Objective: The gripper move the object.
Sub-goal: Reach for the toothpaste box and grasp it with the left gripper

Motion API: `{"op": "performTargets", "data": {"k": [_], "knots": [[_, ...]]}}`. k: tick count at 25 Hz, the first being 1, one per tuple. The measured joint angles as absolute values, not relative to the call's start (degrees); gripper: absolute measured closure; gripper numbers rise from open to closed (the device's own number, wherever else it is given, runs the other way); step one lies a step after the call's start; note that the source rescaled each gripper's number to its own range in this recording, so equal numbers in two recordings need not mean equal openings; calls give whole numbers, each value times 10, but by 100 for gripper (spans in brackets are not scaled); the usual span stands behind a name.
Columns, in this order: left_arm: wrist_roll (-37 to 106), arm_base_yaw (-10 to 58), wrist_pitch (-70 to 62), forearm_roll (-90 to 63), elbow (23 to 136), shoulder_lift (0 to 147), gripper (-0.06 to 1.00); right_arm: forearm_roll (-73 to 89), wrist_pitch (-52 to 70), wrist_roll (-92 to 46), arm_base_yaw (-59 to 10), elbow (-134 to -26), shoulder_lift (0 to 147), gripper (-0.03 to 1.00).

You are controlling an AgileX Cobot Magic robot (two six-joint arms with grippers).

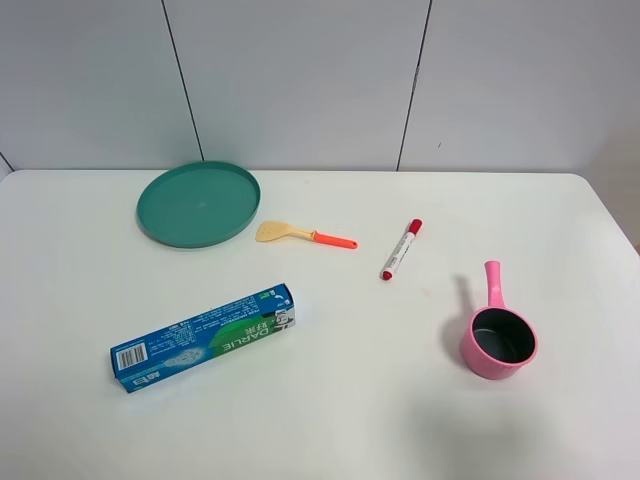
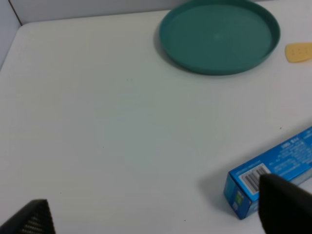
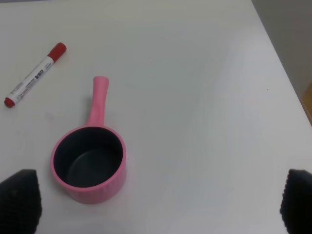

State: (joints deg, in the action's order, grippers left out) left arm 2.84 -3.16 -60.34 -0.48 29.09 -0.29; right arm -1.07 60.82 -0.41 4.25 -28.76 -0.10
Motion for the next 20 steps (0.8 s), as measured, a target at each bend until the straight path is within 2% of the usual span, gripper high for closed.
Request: {"op": "performTargets", "data": {"k": [1, 20], "knots": [[28, -32, -603, -5, 291, -3, 23, -11, 608, -4, 43, -288, -1, -3], [28, -32, -603, -5, 291, -3, 23, -11, 608, -4, 43, -288, -1, -3]]}}
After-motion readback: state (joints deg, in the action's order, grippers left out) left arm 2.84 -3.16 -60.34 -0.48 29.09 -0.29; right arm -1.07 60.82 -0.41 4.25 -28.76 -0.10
